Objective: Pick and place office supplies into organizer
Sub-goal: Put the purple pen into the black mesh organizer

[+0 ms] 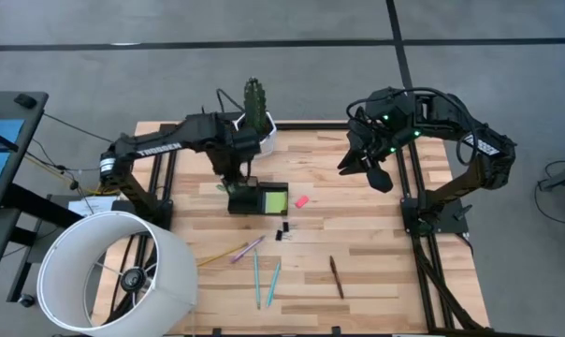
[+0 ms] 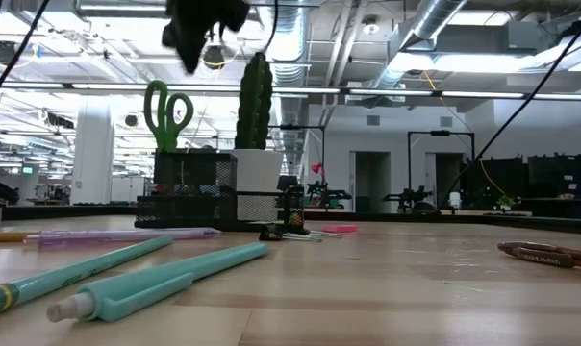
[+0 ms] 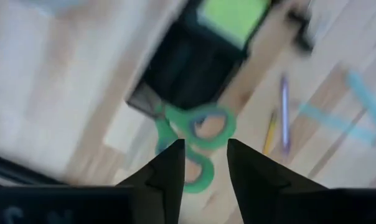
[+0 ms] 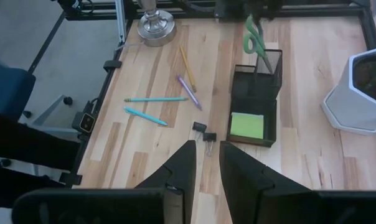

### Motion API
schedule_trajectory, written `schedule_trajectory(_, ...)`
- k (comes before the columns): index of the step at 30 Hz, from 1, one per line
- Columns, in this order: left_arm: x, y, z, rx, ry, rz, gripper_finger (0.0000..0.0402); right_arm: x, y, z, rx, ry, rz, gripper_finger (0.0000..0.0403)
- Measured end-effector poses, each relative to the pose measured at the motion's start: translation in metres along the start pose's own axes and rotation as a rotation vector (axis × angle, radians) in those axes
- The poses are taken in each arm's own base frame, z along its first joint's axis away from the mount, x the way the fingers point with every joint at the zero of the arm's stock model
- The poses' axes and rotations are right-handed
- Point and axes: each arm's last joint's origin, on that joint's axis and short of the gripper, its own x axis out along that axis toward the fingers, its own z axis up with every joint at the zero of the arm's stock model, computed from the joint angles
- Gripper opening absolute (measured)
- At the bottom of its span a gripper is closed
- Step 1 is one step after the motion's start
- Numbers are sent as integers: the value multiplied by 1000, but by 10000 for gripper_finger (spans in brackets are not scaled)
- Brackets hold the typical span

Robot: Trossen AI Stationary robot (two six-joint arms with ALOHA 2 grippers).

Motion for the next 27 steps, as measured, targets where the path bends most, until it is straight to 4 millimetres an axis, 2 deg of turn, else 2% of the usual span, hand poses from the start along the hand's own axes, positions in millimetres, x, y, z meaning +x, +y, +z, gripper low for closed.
schedule_trajectory(3, -30, -5, 0, -80, -128, -6, 100, 0, 0, 0, 0, 0, 0, 64)
schedule_trajectory(6, -51, -15, -7, -162, -193, -74, 93, 0, 1, 0, 29, 4, 4, 64)
schedule_trajectory(11, -55, -48, -23, -156, -174, -140, 87, 3, 12, -7, 58, 88, 48, 64)
schedule_trajectory(15, -45, -83, -45, -201, -113, -155, 87, 6, 25, -10, 42, 146, 93, 64)
schedule_trajectory(20, -30, -138, -75, -243, -123, -214, 87, -7, 31, -13, -9, 103, 92, 64)
schedule_trajectory(24, -1, -169, -91, -169, -82, -181, 87, -8, 26, -11, -86, 71, 78, 64)
schedule_trajectory(27, 30, -174, -94, -230, 24, -58, 87, -8, 21, -7, -90, 34, 56, 64)
